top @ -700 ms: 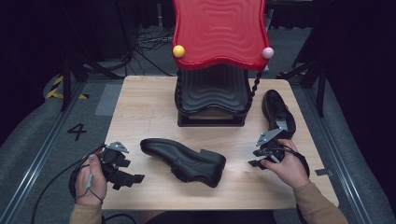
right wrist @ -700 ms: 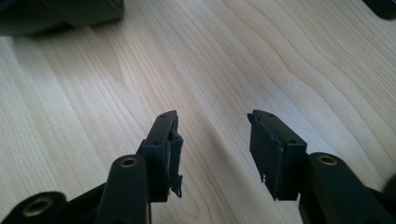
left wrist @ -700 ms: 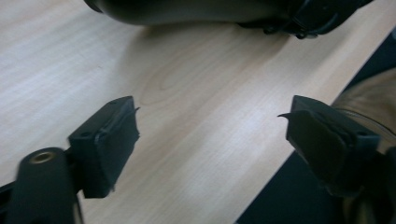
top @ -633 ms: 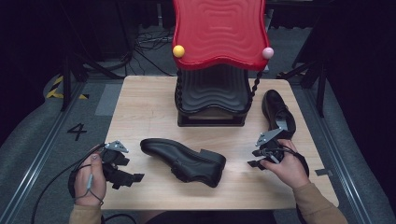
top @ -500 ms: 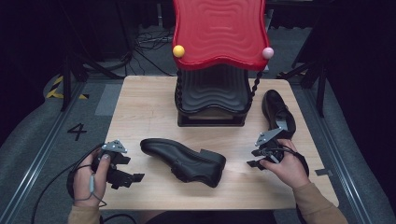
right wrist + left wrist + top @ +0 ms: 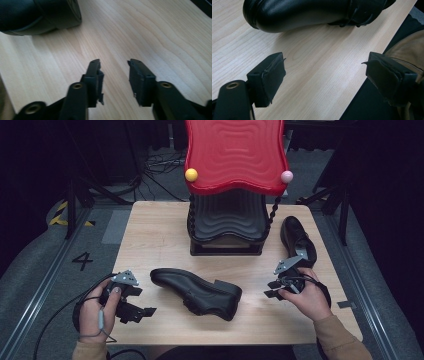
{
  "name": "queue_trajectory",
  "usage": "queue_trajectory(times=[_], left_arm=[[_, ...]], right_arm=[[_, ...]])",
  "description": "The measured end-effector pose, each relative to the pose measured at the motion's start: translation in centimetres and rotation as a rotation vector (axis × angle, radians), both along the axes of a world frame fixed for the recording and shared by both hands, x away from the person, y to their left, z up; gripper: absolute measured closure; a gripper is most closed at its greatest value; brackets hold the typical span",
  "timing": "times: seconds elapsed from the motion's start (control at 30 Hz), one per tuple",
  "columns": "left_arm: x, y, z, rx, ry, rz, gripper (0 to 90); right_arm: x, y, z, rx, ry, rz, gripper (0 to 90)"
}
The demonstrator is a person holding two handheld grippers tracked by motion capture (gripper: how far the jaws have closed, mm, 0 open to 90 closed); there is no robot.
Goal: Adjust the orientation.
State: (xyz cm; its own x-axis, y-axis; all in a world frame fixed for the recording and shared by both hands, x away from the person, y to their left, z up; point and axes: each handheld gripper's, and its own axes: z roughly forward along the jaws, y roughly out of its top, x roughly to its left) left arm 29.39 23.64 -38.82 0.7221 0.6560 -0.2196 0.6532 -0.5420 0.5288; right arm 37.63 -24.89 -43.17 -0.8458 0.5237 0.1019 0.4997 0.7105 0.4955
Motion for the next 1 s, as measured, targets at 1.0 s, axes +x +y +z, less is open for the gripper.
queue_trajectory(times=[1.0], left_arm=[[-0.2, 0.0, 0.4, 0.011, -0.009, -0.022, 16.6]], right_arm=[[-0.2, 6.3, 4.3, 0.032, 0.02, 0.163, 89.3]])
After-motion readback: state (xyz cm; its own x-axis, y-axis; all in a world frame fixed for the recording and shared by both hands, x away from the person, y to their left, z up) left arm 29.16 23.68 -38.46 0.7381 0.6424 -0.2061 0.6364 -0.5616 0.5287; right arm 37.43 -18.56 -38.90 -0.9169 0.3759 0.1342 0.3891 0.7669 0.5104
